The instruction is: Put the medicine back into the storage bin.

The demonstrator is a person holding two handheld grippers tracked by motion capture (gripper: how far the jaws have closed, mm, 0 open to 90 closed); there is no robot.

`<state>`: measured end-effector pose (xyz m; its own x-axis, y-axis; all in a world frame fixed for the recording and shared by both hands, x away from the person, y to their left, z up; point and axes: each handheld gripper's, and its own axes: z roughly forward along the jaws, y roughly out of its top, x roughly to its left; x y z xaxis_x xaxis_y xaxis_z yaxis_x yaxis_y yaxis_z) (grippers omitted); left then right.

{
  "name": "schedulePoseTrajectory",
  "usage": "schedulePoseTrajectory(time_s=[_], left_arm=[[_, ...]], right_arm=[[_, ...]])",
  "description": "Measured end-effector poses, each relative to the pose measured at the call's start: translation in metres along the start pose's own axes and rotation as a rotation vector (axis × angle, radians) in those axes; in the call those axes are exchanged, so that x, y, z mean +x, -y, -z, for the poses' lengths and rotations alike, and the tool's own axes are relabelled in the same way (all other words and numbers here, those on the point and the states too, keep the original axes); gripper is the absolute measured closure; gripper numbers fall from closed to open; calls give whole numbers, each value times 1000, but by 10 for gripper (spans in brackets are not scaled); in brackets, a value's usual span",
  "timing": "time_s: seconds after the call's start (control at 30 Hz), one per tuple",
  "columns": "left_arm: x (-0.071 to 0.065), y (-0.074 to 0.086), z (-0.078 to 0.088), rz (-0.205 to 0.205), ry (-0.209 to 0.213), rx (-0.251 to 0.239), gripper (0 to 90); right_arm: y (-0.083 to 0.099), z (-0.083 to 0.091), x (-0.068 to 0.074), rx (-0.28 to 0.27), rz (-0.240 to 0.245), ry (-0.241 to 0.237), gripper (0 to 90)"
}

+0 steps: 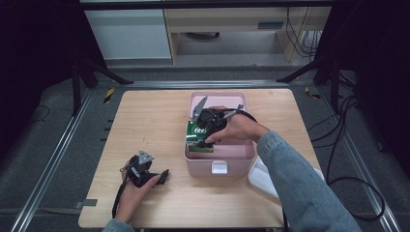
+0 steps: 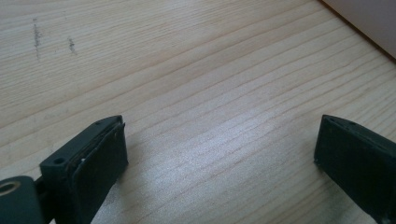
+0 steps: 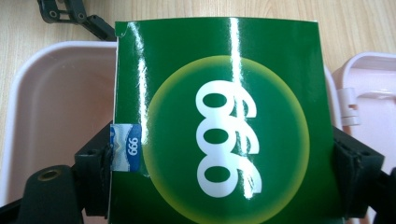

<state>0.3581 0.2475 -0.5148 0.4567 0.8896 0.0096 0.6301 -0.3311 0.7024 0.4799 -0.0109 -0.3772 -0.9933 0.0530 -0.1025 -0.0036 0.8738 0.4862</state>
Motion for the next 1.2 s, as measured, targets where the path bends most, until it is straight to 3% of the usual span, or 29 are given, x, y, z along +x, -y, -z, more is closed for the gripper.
schedulePoseTrajectory(time_s=[0.63,1.2], left_arm=[[0,0,0,-3,1,3,17],[0,-1,0,-3,2,1,17]], right_arm=[[5,-12,1,8,-6,-15,168],[17,-35,3,15,-27,-48,167]])
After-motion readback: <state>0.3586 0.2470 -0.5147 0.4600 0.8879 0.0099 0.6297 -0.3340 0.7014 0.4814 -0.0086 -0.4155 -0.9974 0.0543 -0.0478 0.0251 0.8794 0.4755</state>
